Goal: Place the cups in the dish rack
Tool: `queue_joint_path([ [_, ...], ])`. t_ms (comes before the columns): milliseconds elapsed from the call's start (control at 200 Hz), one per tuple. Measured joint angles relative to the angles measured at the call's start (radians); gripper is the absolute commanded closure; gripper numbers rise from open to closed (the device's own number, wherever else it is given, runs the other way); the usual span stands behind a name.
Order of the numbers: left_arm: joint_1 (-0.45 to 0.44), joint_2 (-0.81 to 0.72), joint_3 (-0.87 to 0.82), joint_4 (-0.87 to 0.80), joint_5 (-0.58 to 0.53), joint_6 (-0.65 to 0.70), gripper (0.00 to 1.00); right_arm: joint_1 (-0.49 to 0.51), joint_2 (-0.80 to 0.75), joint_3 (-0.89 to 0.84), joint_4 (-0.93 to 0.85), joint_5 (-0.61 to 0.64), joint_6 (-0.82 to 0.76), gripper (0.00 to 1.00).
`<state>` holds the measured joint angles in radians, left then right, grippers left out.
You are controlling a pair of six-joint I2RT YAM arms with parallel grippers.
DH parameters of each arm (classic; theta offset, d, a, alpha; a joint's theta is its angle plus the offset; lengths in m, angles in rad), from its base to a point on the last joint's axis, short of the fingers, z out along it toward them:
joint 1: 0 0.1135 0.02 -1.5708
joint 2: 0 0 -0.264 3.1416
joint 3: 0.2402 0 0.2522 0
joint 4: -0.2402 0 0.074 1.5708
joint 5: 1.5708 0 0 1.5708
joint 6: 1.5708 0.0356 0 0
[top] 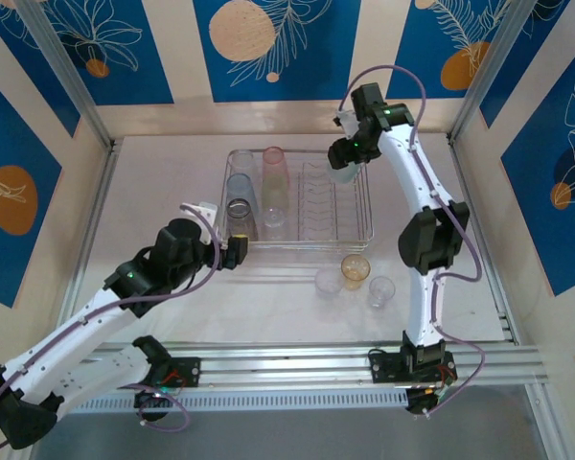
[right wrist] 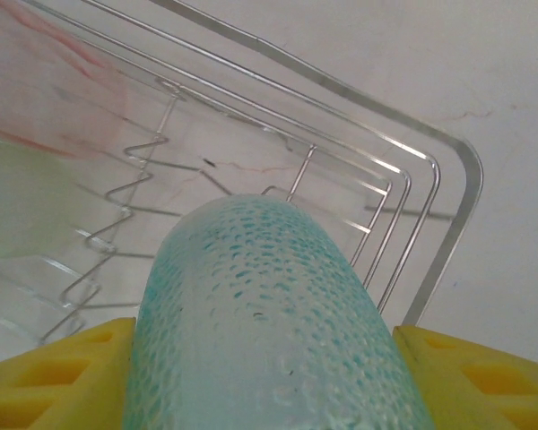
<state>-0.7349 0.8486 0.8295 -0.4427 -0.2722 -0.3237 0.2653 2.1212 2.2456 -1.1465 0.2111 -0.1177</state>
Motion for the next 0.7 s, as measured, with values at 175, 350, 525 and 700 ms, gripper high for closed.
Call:
queue_joint_path([
  [175,0.0,-0.014,-0.001,-0.022,-0.018,-0.008,0.0,0.026,0.073,0.032,-0.017,0.082,-0.058,1.0],
  [350,0.0,-0.016,-0.011,-0.023,-0.027,-0.011,0.0,0.023,0.087,0.032,-0.021,0.138,-0.085,1.0],
  [525,0.0,-0.016,-0.025,-0.023,-0.029,-0.015,0.0,0.016,0.09,0.031,-0.017,0.168,-0.098,1.0],
  [700,0.0,-0.009,-0.037,-0.022,-0.028,-0.022,0.0,0.014,0.09,0.018,0.022,0.171,-0.104,0.99],
])
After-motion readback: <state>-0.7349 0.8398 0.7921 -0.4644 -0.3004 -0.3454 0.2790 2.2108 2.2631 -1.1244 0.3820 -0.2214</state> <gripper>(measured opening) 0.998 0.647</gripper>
